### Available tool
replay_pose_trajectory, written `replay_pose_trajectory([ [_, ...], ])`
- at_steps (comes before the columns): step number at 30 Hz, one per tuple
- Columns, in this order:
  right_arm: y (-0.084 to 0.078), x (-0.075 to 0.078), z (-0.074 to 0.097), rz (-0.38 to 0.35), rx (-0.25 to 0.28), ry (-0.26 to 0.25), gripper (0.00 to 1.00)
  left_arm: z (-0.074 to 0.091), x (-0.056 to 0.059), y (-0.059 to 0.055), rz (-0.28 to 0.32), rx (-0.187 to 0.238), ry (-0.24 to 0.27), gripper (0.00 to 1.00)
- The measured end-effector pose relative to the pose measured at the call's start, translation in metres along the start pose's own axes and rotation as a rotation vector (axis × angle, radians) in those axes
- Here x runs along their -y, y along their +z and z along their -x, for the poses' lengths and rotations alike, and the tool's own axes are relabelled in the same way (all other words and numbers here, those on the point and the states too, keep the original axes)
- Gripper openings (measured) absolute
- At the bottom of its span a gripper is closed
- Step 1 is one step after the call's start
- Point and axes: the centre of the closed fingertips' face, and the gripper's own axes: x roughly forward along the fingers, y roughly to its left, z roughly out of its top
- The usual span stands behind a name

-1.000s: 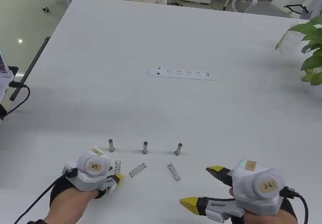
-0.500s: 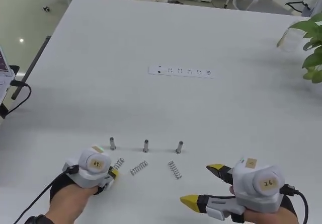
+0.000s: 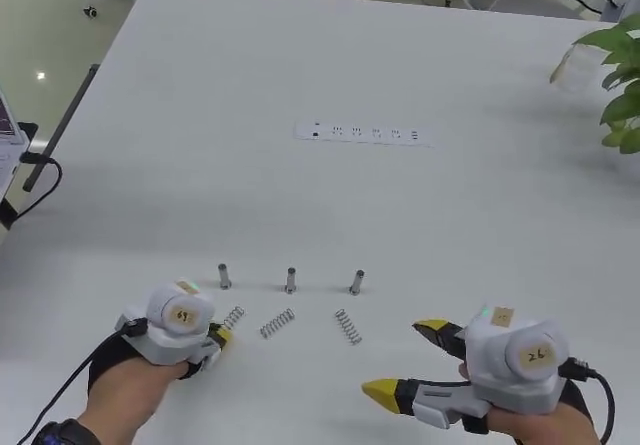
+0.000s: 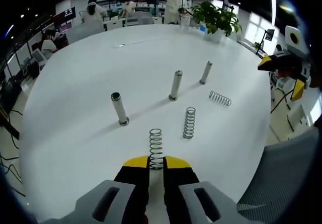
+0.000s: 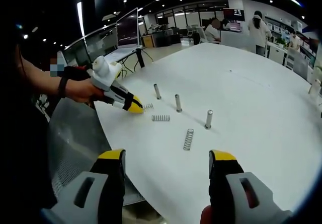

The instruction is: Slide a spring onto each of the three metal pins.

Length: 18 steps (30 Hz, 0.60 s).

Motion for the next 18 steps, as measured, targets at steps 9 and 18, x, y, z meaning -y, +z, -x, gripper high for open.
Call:
replay_pose_trajectory([
  [9, -0.003, -0.004, -0.003, -0.016, 0.002, 0.011, 0.65, 0.016, 0.011, 0.000, -0.007, 0.028, -0.017, 0.02],
  [18, 0.002, -0.012, -0.009, -0.014, 0.010, 0.042, 0.62, 0.027, 0.028, 0.002, -0.011, 0.059, -0.055, 0.02],
])
